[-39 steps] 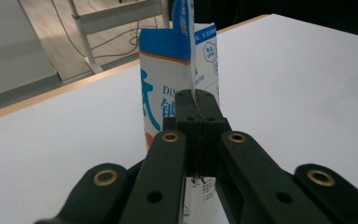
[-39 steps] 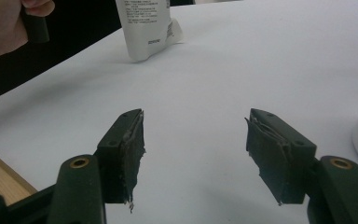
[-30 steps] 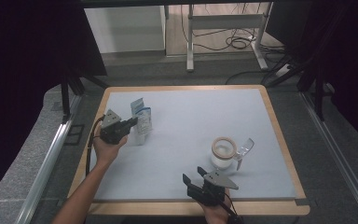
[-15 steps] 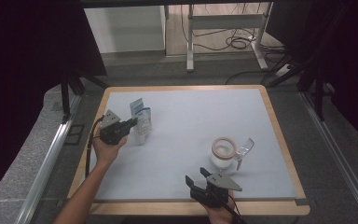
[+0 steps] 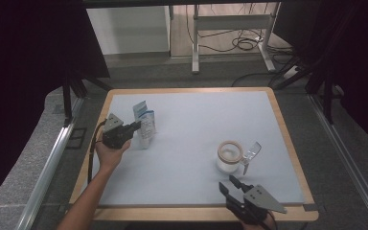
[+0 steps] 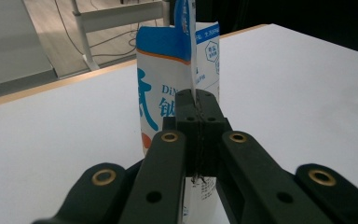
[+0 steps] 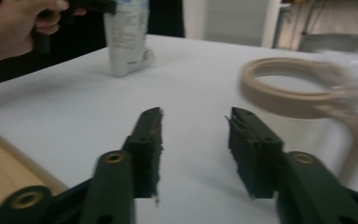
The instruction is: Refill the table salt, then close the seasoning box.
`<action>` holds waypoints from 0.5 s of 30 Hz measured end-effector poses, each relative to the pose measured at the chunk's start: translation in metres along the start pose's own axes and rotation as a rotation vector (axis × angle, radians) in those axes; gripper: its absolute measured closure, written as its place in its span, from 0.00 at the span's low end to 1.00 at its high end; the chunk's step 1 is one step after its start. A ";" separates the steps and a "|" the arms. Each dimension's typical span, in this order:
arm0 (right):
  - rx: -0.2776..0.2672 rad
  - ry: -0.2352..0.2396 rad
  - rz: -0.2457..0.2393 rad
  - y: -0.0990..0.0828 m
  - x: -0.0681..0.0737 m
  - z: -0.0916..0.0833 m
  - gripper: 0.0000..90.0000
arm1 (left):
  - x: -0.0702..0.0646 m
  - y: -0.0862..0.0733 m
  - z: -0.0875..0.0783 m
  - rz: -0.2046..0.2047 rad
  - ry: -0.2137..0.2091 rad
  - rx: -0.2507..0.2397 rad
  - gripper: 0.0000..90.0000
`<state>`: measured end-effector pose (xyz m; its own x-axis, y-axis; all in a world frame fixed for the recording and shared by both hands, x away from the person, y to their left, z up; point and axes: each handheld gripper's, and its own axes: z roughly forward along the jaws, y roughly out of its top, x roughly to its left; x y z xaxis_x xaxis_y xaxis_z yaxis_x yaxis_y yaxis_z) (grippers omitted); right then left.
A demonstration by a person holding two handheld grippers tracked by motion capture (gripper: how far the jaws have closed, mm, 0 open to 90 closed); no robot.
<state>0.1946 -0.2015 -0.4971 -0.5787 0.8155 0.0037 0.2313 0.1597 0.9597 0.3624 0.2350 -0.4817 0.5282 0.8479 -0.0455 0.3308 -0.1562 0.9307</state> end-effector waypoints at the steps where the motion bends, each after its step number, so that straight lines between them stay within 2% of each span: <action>1: -0.004 -0.009 -0.002 0.001 -0.006 -0.005 0.74 | 0.000 0.000 0.000 -0.002 0.000 0.000 1.00; 7: -0.018 -0.081 0.028 0.004 -0.041 -0.028 0.98 | 0.001 0.000 0.000 -0.004 0.001 0.000 1.00; 11: -0.028 -0.134 0.058 0.005 -0.063 -0.033 1.00 | 0.001 0.000 0.000 -0.006 0.001 0.001 1.00; 15: -0.039 -0.158 0.088 0.009 -0.080 -0.031 1.00 | 0.000 0.000 0.000 -0.005 0.000 0.000 1.00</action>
<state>0.2188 -0.2823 -0.4796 -0.4271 0.9030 0.0474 0.2434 0.0644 0.9678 0.3628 0.2352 -0.4818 0.5264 0.8487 -0.0504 0.3334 -0.1515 0.9305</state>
